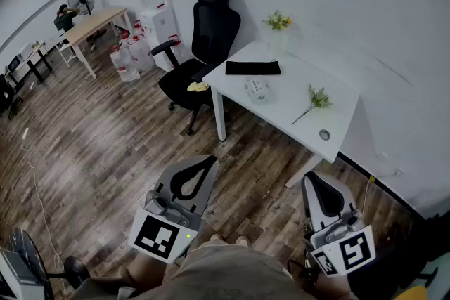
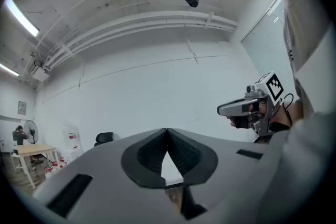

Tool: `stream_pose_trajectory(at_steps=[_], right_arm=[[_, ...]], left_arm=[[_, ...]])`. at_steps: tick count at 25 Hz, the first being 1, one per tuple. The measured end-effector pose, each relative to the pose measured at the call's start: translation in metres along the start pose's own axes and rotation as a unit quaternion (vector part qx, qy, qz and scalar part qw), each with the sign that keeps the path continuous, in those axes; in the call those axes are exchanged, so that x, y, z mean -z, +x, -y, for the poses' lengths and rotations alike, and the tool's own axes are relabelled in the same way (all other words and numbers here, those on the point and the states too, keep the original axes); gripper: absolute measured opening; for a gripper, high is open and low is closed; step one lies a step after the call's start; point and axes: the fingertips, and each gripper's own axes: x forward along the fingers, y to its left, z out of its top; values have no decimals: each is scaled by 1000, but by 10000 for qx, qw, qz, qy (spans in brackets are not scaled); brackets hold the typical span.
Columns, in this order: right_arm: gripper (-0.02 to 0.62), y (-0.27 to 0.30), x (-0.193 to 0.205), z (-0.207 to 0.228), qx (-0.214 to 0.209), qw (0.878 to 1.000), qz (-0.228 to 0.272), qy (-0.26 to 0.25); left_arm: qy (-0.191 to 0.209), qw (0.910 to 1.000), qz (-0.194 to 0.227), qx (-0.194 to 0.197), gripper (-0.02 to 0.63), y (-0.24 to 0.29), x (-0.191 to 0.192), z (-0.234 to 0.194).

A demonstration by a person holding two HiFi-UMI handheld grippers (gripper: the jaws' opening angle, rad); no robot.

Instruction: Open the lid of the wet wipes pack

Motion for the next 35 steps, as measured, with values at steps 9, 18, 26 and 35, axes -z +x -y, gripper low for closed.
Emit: stream_pose_trajectory(at_steps=[9,18,26,35], right_arm=[[35,-6,1,18,54,9997,153,176],[35,-10,10,36,-41,9996,120,245],[202,2,17,58,187,9988,272,354],[206,49,42,83,195,9993,95,295]], left_arm=[[59,10000,-29,45,17,16,-2,14],[122,9998,-116,83,17,35,-1,26],[135,9998,-165,41,17,51,6,21],[111,9998,-128,61,17,93,27,-14]])
